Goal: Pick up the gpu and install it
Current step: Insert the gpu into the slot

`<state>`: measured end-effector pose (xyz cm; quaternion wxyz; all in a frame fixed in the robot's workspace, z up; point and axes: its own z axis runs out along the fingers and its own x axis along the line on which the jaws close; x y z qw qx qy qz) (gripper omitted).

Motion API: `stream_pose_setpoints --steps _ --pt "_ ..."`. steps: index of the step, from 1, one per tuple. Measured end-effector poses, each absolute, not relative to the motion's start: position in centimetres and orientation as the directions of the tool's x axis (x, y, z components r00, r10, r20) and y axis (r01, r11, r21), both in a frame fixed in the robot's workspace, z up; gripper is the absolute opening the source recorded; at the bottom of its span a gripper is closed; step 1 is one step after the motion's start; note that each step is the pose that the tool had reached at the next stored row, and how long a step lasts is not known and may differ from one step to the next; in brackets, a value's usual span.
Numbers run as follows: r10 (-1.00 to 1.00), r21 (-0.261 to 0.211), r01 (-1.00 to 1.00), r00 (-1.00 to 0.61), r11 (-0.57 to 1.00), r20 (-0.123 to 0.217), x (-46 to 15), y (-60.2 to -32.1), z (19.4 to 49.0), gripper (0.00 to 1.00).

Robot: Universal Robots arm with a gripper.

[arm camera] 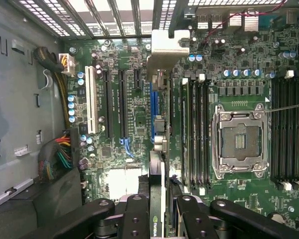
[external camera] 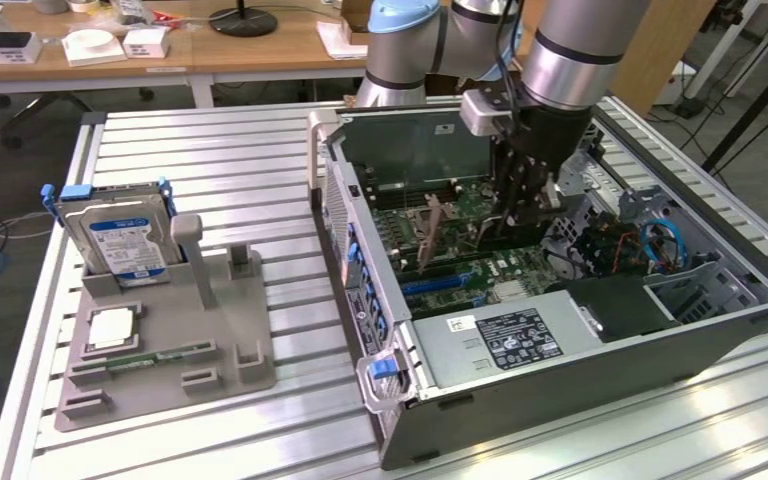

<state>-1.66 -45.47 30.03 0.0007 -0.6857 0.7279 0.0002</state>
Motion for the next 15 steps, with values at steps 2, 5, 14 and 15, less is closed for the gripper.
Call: stream_pose_setpoints --steps 2,5,14,15 --pt "-0.998 -0.001 -0.998 -0.060 0.060 -0.001 -1.71 -45.49 30.02 0.26" --pt "-0.998 -0.001 -0.998 -0.060 0.060 -0.001 -1.77 -45.53 30.01 0.26" --pt "-0.998 -0.001 -0.998 -0.060 0.060 -0.001 -2.23 -45.59 29.93 0.26" --pt "-0.998 -0.001 -0.998 -0.060 0.060 -0.001 -2.29 -45.59 29.90 0.26"
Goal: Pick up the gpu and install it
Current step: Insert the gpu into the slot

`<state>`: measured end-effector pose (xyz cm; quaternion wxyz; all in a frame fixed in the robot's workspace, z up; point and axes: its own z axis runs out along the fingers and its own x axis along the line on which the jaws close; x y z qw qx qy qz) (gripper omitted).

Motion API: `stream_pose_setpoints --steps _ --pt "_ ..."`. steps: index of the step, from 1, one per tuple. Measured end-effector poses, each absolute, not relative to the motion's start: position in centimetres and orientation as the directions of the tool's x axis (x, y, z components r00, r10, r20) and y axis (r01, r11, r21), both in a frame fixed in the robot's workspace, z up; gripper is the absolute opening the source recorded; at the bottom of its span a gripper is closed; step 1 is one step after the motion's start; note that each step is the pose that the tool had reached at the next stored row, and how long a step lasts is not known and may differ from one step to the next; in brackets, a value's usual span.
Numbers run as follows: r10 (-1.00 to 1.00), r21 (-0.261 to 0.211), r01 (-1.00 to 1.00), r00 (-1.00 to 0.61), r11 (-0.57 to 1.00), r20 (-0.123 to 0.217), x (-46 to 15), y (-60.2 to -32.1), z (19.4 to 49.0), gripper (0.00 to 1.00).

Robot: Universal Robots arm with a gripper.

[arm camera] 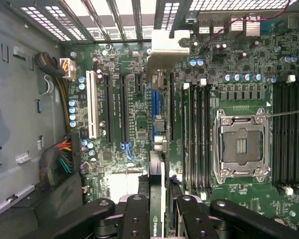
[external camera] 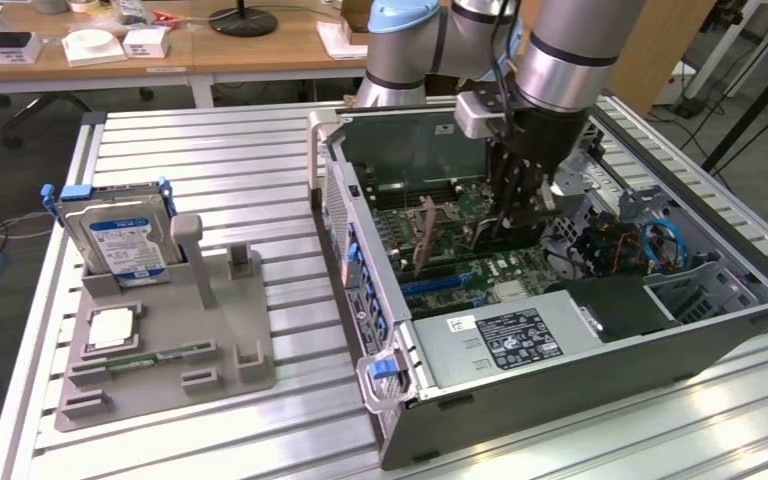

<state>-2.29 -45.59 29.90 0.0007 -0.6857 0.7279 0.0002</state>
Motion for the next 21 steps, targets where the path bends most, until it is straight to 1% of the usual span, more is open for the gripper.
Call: stream_pose_setpoints --steps 21 --pt "-0.998 -0.001 -0.998 -0.060 0.060 -0.001 -2.96 -45.61 29.57 0.26"
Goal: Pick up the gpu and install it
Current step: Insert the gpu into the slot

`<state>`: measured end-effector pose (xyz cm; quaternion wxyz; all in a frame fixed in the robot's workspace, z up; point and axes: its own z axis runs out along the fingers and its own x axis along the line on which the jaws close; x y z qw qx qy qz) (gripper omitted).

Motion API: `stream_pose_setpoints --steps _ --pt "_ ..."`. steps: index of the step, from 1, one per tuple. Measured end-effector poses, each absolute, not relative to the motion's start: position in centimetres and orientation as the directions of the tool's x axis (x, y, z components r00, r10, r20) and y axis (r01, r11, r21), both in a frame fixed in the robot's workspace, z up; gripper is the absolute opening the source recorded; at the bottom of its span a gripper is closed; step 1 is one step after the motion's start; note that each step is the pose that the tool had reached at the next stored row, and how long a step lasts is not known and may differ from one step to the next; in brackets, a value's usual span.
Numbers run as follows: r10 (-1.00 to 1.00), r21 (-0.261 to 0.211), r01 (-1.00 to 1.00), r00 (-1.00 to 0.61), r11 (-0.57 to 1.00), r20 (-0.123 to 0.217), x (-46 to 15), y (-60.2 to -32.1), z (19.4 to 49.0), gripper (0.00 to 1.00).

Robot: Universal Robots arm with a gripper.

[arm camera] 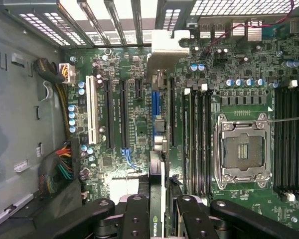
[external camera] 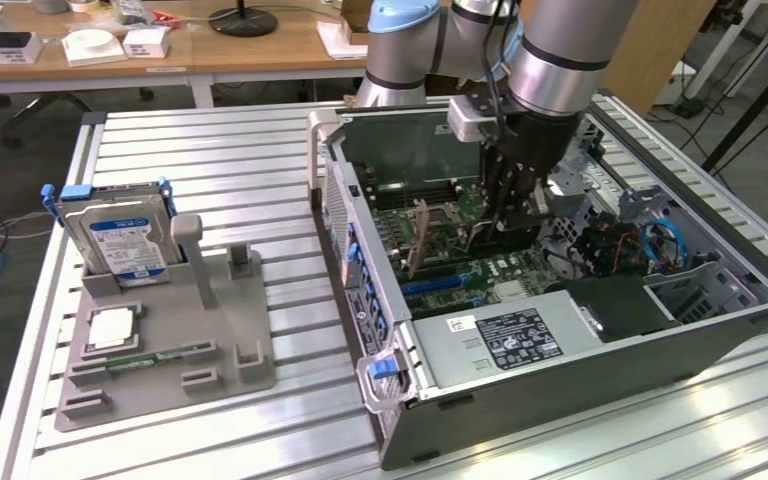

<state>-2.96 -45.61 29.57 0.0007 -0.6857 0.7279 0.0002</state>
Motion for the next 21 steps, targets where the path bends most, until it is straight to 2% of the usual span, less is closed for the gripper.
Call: stream_pose_setpoints --steps 21 --pt "-0.998 -0.001 -0.998 -0.060 0.060 -0.001 -3.53 -45.63 29.22 0.26"
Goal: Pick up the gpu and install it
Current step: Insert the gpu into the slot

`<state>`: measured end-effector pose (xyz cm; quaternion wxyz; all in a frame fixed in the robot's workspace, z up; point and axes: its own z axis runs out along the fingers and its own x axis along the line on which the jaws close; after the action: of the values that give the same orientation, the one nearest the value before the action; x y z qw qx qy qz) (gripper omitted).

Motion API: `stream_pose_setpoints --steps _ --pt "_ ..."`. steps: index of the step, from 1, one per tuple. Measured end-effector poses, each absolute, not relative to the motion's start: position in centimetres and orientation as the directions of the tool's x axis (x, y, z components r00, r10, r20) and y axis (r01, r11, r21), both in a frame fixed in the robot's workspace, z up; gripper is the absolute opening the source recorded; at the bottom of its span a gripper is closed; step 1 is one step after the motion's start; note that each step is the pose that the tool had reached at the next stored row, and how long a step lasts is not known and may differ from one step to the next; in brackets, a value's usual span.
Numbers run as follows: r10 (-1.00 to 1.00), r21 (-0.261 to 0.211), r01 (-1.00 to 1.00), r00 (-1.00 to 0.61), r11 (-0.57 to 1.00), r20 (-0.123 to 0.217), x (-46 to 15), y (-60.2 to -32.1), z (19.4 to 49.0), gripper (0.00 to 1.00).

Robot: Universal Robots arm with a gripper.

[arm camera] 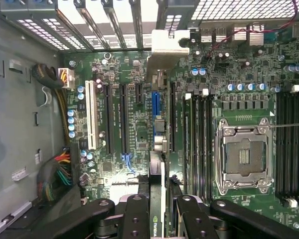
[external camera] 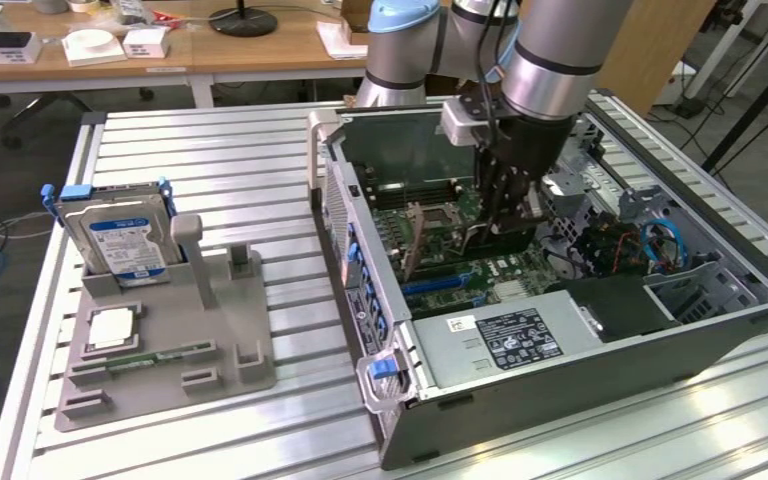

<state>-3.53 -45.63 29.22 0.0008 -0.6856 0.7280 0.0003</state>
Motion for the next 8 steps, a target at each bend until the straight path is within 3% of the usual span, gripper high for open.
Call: stream_pose_setpoints --steps 8 --pt "-0.998 -0.001 -0.998 -0.060 0.060 -0.001 -3.70 -45.71 29.09 0.26"
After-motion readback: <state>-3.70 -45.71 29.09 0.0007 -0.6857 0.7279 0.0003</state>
